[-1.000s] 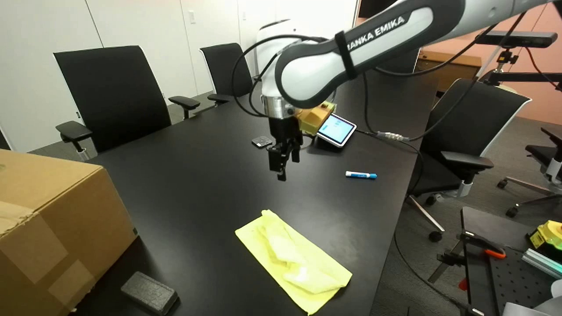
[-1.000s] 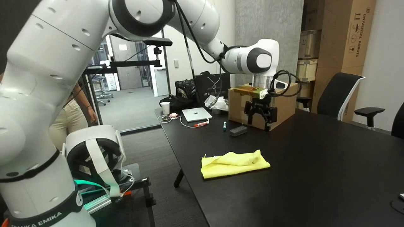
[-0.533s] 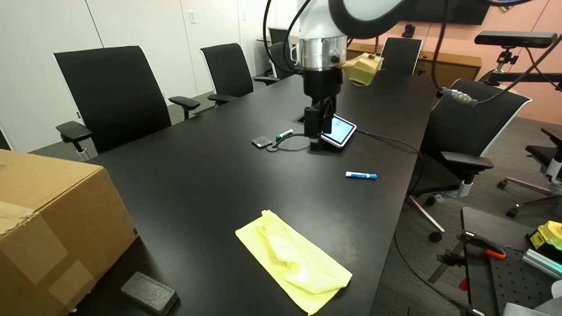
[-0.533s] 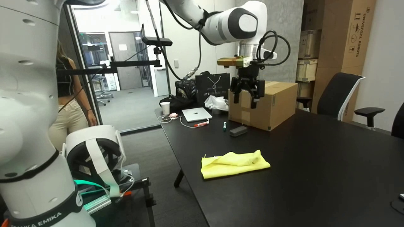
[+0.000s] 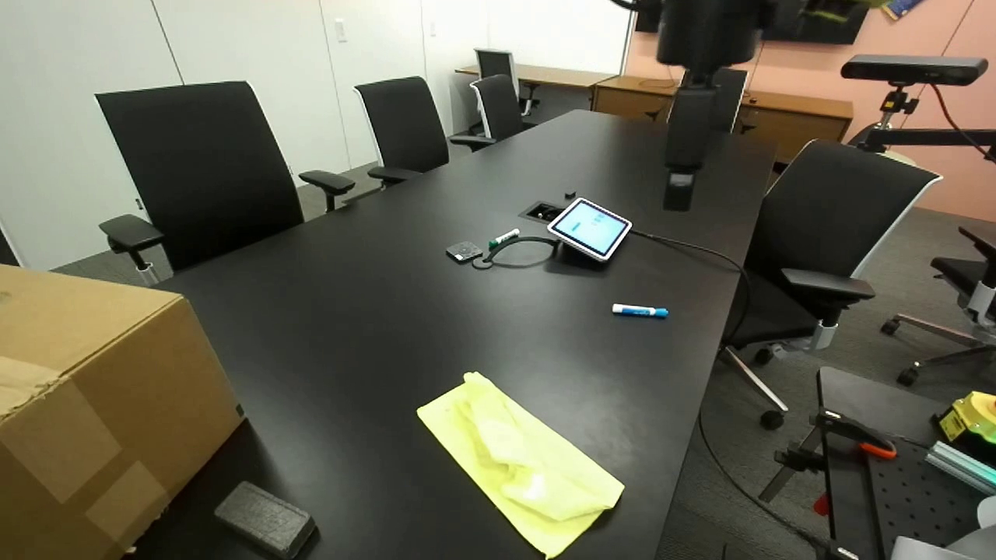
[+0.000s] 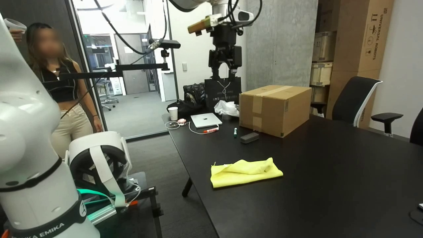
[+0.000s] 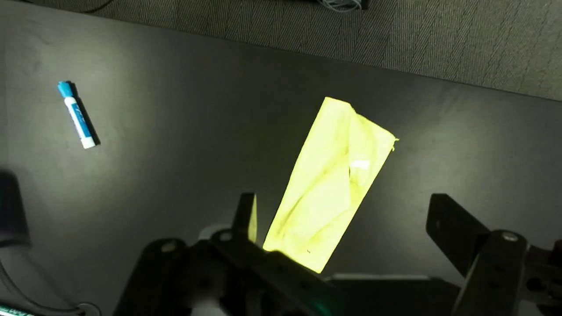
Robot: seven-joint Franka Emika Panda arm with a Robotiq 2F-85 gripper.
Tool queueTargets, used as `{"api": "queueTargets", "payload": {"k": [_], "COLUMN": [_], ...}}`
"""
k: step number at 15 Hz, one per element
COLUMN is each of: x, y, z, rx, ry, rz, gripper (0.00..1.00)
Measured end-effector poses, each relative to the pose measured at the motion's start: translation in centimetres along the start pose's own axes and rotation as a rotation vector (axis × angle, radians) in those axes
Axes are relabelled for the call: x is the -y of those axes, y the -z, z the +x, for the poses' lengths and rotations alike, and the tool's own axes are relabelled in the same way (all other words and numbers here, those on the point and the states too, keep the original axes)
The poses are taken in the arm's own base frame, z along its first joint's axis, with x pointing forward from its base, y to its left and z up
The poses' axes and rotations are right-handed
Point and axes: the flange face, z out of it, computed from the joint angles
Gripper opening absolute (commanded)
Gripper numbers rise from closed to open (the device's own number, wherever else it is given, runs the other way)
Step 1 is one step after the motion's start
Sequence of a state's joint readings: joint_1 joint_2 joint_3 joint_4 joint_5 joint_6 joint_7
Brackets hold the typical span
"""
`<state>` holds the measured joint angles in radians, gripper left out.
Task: Fold the towel in half
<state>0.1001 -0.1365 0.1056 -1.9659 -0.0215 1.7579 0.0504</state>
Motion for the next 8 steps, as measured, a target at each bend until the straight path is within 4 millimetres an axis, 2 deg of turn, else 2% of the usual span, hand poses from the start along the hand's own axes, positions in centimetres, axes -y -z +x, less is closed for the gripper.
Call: {"api": "queueTargets", "payload": {"k": [3, 5, 8], "x": [1.4, 2.0, 2.1], "y": [3.2, 4.6, 5.3], "z": [-5.0, -7.6, -9.6], "rx": [-0.029, -0.060, -0.083], "ry": [0.009, 0.015, 0.016], "rz": [-0.008, -0.019, -0.026], "gripper": [1.00, 1.00, 1.00]}}
